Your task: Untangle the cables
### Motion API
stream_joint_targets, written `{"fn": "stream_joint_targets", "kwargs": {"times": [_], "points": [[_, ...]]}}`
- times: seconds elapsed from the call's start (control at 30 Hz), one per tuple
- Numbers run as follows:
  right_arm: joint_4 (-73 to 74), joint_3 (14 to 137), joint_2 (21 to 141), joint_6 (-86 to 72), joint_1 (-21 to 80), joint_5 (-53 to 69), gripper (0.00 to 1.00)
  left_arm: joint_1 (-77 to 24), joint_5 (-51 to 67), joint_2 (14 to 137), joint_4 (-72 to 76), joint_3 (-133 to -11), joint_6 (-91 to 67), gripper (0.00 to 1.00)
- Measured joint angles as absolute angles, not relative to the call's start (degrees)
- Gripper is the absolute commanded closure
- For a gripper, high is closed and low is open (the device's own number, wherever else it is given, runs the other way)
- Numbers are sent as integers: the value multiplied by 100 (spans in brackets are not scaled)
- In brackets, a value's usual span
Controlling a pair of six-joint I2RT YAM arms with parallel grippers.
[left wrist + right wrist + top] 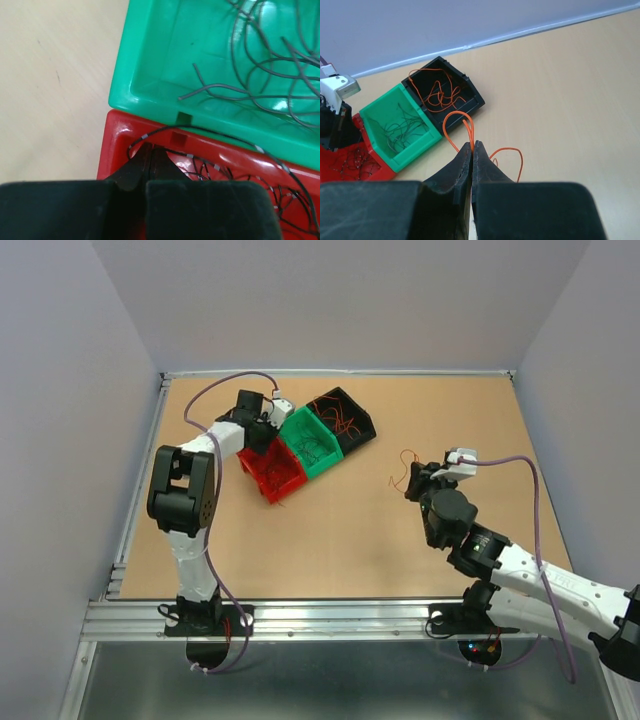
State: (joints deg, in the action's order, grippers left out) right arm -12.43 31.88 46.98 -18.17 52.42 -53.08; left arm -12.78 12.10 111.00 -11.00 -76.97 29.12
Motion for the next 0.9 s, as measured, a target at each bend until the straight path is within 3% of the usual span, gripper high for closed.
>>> {"fn": "stream_joint_targets", "kwargs": {"times": [0.07,0.1,0.23,0.4,0.9], "points": [[-1243,3188,4746,-1815,5242,-5280,99,-1354,867,11166,-1072,-7697,2720,80],[-1240,3188,4783,-1815,5242,-5264,99,-1428,674,11187,-1017,-7684,2567,65],[-1238,3201,4890,-1811,5242,-5203,99,-1540,462,11041,-694,-7481,2265,54],[-1240,3210,4899,-1796,5242,-5186,99,-1566,454,10315,-510,-7131,2014,43],[-1240,3210,4475,-1619,5236,-5579,100,-1562,687,8193,-139,-6626,1717,38]]}}
